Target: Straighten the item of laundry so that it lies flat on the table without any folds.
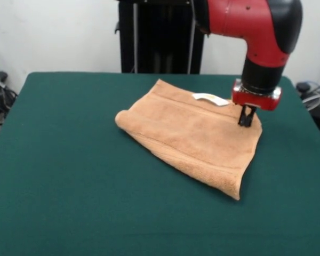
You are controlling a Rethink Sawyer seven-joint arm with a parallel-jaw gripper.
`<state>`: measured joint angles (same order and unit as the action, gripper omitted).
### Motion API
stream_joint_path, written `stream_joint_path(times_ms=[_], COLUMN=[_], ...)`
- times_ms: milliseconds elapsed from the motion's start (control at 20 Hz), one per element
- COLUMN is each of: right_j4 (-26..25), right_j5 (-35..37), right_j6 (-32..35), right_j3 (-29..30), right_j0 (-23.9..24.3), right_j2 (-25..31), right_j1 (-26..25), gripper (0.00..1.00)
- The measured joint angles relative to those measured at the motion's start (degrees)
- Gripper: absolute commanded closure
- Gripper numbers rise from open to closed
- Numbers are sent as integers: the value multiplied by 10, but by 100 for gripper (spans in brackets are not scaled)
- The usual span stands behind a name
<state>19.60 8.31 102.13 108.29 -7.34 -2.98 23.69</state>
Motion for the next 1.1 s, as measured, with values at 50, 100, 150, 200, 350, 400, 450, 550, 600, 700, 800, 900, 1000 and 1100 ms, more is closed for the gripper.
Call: stream_joint_path(times_ms=[50,100,150,200,350,400,450,550,600,700,800,900,1000,1100], right_j4=[4,10,12,14,27,30,37,41,46,48,49,49,49,49], right_j5=[0,0,0,0,0,0,0,0,0,0,0,0,0,0], right_j6=[0,0,0,0,0,0,0,0,0,0,0,0,0,0], right_j3=[1,3,3,4,6,7,7,8,10,12,16,21,30,39], right_j0=[-7,-17,-21,-25,-42,-46,-54,-58,-63,-63,-59,-54,-46,-38], right_j2=[0,0,0,0,0,0,0,0,1,2,5,9,13,16], right_j1=[0,0,0,0,0,0,0,0,1,2,4,7,13,19], gripper=[100,100,100,100,100,100,100,100,100,100,100,100,100,100])
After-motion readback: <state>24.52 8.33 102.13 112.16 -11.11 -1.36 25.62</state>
